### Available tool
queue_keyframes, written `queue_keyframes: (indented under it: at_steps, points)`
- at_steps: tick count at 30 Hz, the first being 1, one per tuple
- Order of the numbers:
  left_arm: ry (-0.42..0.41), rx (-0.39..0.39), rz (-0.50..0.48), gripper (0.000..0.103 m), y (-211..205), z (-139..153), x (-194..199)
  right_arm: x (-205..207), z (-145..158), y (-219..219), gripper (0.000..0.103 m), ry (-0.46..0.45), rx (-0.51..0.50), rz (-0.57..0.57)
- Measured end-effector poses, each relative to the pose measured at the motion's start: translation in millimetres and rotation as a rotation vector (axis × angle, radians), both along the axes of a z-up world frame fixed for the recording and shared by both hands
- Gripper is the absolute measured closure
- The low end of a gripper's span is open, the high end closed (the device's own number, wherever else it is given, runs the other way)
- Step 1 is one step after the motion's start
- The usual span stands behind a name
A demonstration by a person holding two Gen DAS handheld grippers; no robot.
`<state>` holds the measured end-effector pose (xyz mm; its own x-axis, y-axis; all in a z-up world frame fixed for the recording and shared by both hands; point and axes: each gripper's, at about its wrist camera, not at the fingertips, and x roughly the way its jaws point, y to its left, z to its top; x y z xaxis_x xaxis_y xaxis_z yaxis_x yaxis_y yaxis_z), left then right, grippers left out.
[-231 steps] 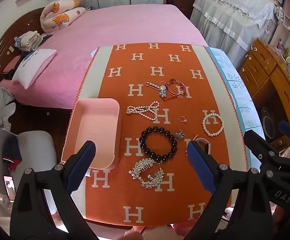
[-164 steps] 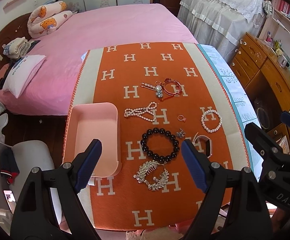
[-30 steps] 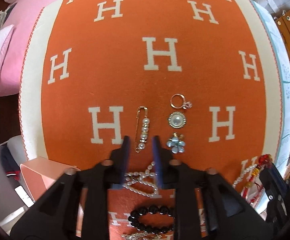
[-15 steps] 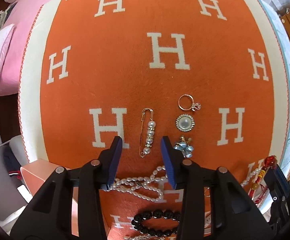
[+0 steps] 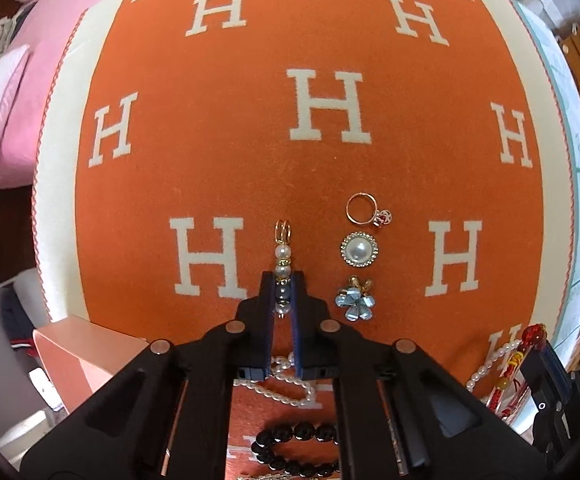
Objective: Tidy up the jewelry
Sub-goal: 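Carry the brooch with the left tool into the pink tray while the right drops the red bracelet there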
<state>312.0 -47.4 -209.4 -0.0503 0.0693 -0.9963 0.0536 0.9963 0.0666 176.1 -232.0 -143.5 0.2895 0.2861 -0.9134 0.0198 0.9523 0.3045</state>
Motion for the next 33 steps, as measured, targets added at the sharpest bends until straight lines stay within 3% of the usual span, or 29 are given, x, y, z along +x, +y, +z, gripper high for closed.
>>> queue_keyframes:
  at_steps: [4,10,15,18,25,33]
  points:
    - [-0.017,-0.043,0.032,0.098,17,12,-8,-4,6,-1,0.096,-0.010,0.001,-0.002]
    - [-0.088,-0.114,0.052,0.098,55,66,-41,-11,24,9,0.096,-0.029,-0.001,0.013]
    - [-0.173,-0.131,0.056,0.098,92,116,-81,-21,51,43,0.096,-0.061,0.001,0.073]
    - [-0.210,-0.114,0.062,0.098,118,131,-111,-27,65,73,0.096,-0.070,0.000,0.124]
    - [-0.220,-0.104,0.092,0.098,161,124,-175,-47,86,165,0.096,-0.070,-0.027,0.296]
    - [-0.235,-0.109,0.088,0.098,181,98,-214,-54,86,257,0.096,-0.044,-0.064,0.437]
